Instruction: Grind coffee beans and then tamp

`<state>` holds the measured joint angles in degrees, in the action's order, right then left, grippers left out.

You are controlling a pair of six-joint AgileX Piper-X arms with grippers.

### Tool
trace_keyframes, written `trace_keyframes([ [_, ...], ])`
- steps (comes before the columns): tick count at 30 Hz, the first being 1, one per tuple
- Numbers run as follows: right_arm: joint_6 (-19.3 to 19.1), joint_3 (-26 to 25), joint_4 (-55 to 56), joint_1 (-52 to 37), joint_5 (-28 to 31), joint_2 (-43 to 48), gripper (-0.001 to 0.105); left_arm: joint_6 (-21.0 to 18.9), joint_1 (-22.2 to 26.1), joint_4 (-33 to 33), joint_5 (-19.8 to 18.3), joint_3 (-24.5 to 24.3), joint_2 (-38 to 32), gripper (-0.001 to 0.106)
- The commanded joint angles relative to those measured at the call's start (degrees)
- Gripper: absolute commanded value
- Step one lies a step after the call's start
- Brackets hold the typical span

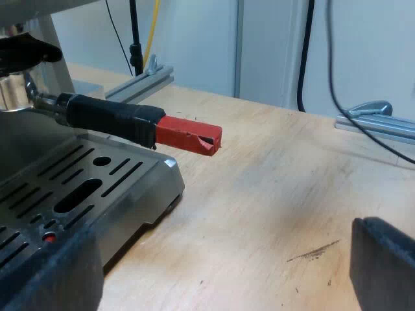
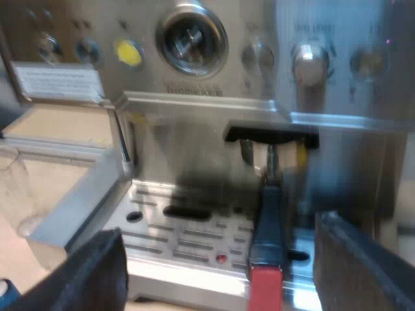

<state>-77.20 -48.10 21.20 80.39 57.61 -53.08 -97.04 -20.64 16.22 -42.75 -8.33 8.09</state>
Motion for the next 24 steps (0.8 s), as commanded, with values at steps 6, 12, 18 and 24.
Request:
trace_keyframes([
  [6,6.47,-2.56,14.41,-14.75,-23.48,-0.04,0.062,-0.63,-0.32,-1.14,-0.83,-0.16,-0.05,0.079],
  [12,6.74,-3.07,15.71,-18.2,-31.17,-2.01,0.062,-0.63,-0.32,-1.14,-0.83,-0.16,-0.05,0.079],
  [18,4.95,-6.77,16.79,-19.09,-33.37,-8.45,0.07,-0.63,-0.32,-1.14,-0.83,-0.16,-0.05,0.079],
  [24,4.96,-7.27,15.26,-20.92,-33.51,-12.49,0.07,-0.63,-0.32,-1.14,-0.83,-0.16,-0.05,0.079],
])
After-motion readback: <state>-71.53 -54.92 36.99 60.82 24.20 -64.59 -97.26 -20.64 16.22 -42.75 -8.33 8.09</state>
